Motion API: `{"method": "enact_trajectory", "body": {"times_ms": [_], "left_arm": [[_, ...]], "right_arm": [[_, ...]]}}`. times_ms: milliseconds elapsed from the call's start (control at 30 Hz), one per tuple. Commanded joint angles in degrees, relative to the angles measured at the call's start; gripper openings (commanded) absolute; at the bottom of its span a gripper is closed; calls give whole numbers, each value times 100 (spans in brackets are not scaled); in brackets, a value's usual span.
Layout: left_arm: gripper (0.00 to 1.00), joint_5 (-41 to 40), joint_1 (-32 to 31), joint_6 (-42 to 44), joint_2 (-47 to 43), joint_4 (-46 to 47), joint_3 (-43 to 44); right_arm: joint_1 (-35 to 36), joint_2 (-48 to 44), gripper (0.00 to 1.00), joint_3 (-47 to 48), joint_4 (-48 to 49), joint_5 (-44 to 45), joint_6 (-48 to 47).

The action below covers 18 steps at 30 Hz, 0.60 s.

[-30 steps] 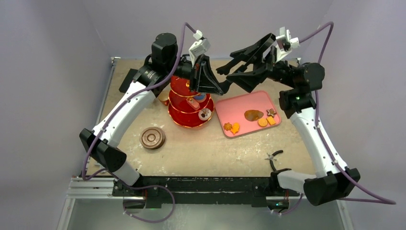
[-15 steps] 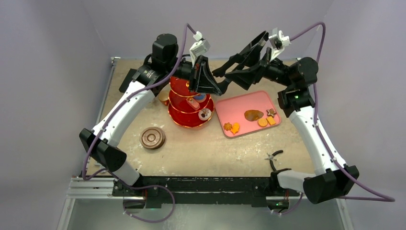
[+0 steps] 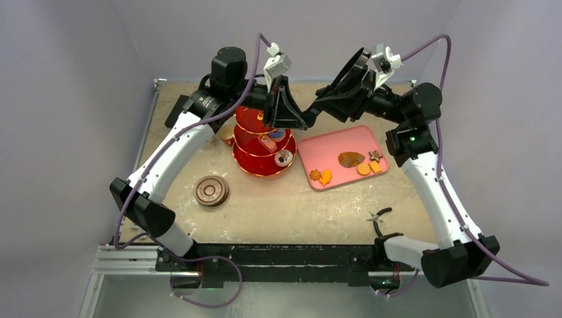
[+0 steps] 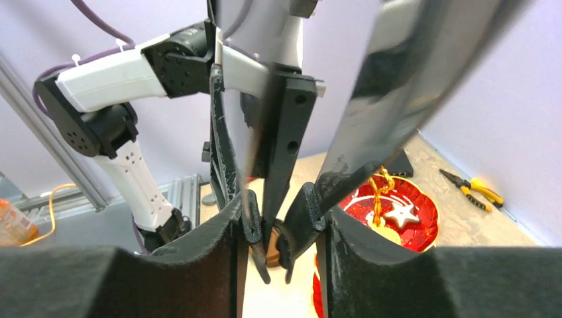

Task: Serve the afternoon tea
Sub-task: Adjust the clamp.

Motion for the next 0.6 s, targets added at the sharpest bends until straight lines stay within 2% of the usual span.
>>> {"method": "enact_trajectory", "body": {"times_ms": [0, 100, 133, 233, 267, 300, 367, 467, 567], "left_arm": [[29, -631, -12, 719, -65, -579, 444], [37, -1202, -11, 1099, -40, -973, 648], [46, -1389, -12, 1162, -52, -1023, 673], [54, -1720, -12, 1334, -107, -1110, 669], [60, -1822, -12, 1431, -122, -1147, 675], [75, -1924, -12, 1503, -122, -1220, 704], [88, -2244, -12, 1647, -149, -1354, 750], [93, -2867, -12, 1865, -265, -1474, 763], [96, -3691, -12, 2009, -423, -1541, 659]], "right_arm": [[13, -227, 37, -203, -97, 316, -267], [11, -354, 29, -355, -166, 666, -421], [13, -391, 26, -395, -202, 796, -472], [8, -453, 24, -522, -299, 1090, -622], [11, -480, 24, -552, -328, 1185, -663], [7, -507, 23, -570, -379, 1304, -722], [11, -581, 22, -621, -508, 1622, -928], [6, -704, 22, -768, -806, 2367, -1289], [6, -793, 21, -1067, -1041, 3570, -1731]]}}
